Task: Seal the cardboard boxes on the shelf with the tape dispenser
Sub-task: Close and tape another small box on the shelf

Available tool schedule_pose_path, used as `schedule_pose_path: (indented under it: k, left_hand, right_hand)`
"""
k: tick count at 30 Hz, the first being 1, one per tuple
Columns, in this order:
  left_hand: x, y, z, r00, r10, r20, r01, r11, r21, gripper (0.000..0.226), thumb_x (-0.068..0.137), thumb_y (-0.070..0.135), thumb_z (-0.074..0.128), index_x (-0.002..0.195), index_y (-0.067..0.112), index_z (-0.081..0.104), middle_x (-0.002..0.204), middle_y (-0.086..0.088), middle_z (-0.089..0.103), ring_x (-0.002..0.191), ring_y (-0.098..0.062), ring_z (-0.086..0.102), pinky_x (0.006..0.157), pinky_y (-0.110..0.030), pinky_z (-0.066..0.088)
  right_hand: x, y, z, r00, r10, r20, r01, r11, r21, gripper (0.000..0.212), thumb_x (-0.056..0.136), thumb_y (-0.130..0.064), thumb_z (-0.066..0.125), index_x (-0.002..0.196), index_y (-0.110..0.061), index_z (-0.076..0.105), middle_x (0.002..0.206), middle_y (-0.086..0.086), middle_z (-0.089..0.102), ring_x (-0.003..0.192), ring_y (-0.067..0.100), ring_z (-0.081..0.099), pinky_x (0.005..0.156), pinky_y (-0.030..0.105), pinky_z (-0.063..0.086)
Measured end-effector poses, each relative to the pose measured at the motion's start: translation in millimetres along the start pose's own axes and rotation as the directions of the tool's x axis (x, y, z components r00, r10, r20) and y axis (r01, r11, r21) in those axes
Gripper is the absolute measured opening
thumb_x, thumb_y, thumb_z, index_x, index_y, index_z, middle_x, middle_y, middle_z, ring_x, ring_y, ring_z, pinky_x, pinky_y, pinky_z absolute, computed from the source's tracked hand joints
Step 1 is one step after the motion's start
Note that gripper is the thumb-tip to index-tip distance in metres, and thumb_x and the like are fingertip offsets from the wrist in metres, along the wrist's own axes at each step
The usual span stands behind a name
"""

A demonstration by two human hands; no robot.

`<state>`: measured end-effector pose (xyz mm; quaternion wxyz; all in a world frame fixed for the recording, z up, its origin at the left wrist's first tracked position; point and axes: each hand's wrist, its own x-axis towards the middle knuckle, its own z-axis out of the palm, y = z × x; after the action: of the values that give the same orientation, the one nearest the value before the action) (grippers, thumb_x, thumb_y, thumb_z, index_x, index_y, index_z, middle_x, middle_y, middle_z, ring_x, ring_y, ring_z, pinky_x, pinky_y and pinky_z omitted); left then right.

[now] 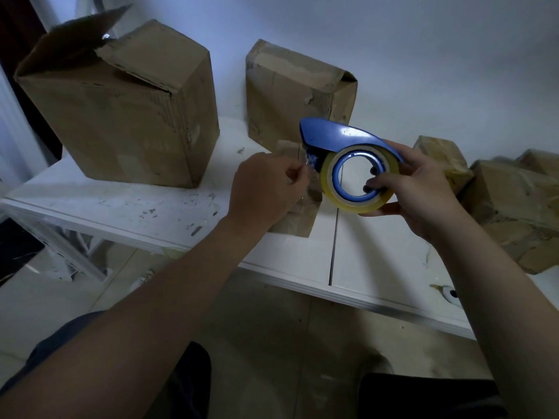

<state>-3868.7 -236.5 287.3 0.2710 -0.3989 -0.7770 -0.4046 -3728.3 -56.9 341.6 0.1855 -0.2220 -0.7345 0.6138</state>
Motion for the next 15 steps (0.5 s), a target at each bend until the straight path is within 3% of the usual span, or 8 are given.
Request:
schedule_pose_path:
  k: [3,8,15]
  left_hand:
    - [4,-5,-3,0.997,0.071,-0.004,-0.070,0.997,0.045,0.033,0.092,0.036,0.059,0.079,0.009,0.076,0.066,-0.004,0.070,0.057,-0.016,0.057,0.058,-0.031,0.052]
    - [10,-10,-10,0.990,0.139,-0.010,-0.139,0.990,0.029,0.033,0.092,0.036,0.060,0.083,0.008,0.076,0.068,-0.005,0.072,0.058,-0.018,0.063,0.059,-0.036,0.057]
    - [13,-19,-16,0.948,0.316,-0.042,-0.315,0.949,0.028,0.028,0.091,0.027,0.065,0.082,0.002,0.075,0.068,-0.008,0.071,0.056,-0.022,0.064,0.054,-0.033,0.056]
  right_hand:
    - [0,-2,-2,1.000,0.006,-0.002,-0.006,1.000,0.005,0.057,0.083,0.012,0.067,0.118,-0.033,0.069,0.105,0.012,0.067,0.075,0.023,0.073,0.063,0.045,0.062]
    - [3,-2,-9,1.000,-0.008,-0.013,0.008,0.999,-0.043,0.054,0.083,0.009,0.068,0.119,-0.031,0.068,0.107,0.009,0.068,0.086,0.030,0.073,0.063,0.042,0.061]
    - [4,-6,-16,0.998,0.043,0.038,-0.042,0.999,-0.015,0.050,0.083,0.011,0.065,0.116,-0.027,0.070,0.105,0.016,0.070,0.095,0.041,0.070,0.059,0.039,0.060]
